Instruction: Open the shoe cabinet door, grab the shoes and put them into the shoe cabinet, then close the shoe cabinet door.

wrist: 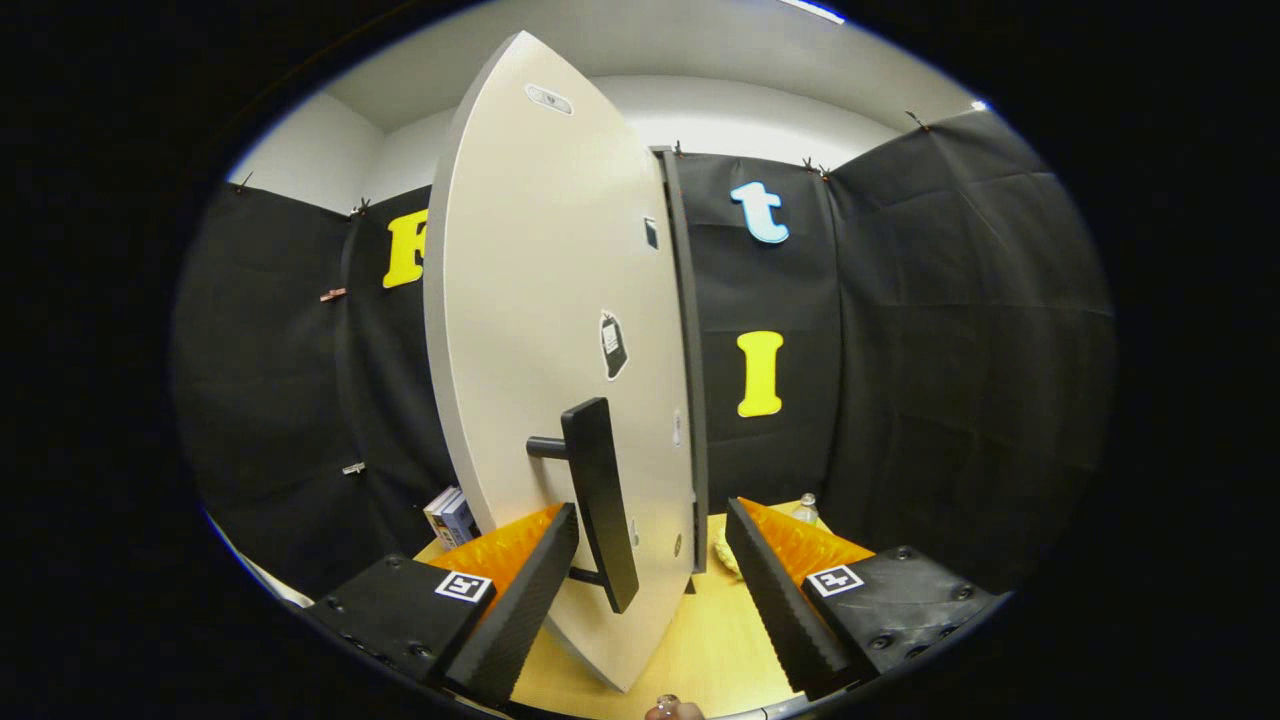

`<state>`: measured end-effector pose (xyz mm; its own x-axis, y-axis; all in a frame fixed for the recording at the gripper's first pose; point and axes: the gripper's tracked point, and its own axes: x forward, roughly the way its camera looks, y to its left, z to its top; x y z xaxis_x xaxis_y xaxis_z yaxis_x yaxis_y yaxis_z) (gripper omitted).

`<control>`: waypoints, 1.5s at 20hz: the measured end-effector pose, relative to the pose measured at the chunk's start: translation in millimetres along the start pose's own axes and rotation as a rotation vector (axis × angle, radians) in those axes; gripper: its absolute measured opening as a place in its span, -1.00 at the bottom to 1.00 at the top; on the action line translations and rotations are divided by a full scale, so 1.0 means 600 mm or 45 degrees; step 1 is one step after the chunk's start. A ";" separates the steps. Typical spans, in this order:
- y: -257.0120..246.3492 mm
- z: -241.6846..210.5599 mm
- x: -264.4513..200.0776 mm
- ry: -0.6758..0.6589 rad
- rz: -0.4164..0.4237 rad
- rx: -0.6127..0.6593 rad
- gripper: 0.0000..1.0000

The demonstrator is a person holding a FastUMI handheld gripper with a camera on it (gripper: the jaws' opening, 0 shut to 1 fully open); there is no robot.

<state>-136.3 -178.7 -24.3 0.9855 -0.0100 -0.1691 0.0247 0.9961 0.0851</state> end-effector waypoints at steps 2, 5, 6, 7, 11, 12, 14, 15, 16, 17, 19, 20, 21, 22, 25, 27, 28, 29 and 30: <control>0.040 -0.008 0.018 0.003 0.023 0.007 0.97; 0.090 -0.020 0.049 0.015 0.048 0.005 0.97; 0.108 -0.021 0.058 0.014 0.060 0.005 0.97; 0.125 -0.022 0.065 0.011 0.077 0.002 0.97; 0.186 -0.019 0.089 -0.009 0.158 -0.024 0.97; 0.198 -0.016 0.095 -0.017 0.176 -0.029 0.97; 0.216 -0.014 0.103 -0.018 0.212 -0.040 1.00; 0.222 -0.012 0.108 -0.020 0.230 -0.044 1.00; 0.227 -0.012 0.109 -0.023 0.245 -0.047 1.00; 0.229 -0.012 0.106 -0.023 0.259 -0.050 1.00; 0.231 -0.010 0.103 -0.026 0.284 -0.061 1.00; 0.235 -0.011 0.102 -0.027 0.292 -0.069 1.00; 0.241 -0.011 0.105 -0.028 0.300 -0.077 1.00; 0.244 -0.011 0.106 -0.029 0.303 -0.084 1.00; 0.243 -0.012 0.108 -0.027 0.301 -0.093 1.00; 0.236 -0.011 0.106 -0.026 0.294 -0.093 1.00; 0.233 -0.010 0.103 -0.026 0.290 -0.094 1.00; 0.231 -0.010 0.100 -0.026 0.287 -0.097 1.00; 0.230 -0.010 0.098 -0.026 0.285 -0.103 1.00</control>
<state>-75.9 -41.6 -28.3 0.9682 0.2111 -0.1346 -0.2076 0.9774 0.0394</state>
